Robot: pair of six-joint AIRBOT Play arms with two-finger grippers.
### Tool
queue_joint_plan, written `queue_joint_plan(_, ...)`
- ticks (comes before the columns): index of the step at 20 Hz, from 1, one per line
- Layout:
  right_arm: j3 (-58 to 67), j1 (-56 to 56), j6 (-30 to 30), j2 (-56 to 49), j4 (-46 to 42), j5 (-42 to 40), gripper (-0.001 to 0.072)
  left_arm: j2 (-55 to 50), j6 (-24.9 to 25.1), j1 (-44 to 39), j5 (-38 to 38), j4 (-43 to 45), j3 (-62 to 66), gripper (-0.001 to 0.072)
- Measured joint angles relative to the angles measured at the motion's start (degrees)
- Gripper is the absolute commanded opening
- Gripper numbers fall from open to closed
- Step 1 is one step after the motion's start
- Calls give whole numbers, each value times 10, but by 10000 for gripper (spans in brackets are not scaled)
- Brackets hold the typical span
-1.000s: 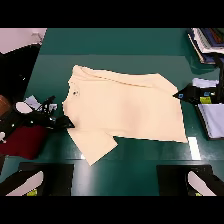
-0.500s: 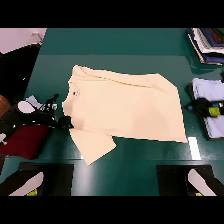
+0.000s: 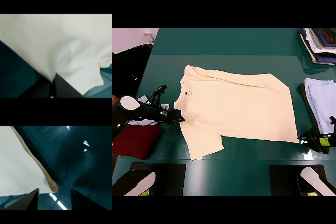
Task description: Fold the shirts.
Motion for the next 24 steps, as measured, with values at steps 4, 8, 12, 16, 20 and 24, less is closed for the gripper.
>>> queue_joint_plan(4, -12, 50, -2, -32, 46, -35, 168, 1, 0, 0, 3, 0, 1, 23)
queue_joint_plan(8, -16, 104, -5, -23, 59, -74, 14, 6, 0, 0, 1, 0, 2, 22)
queue_joint_plan(12, 26, 150, -8, 43, 61, -87, 14, 56, -21, 0, -10, 18, 33, 23)
queue_joint_plan(16, 176, 186, -9, 118, 67, -81, 14, 109, -43, 0, -44, 57, 176, 23)
queue_joint_plan(20, 386, 201, -9, 166, 67, -83, 13, 126, -52, 0, -71, 73, 409, 23)
queue_joint_plan(24, 580, 204, -9, 183, 61, -88, 13, 131, -64, 0, -66, 81, 632, 23)
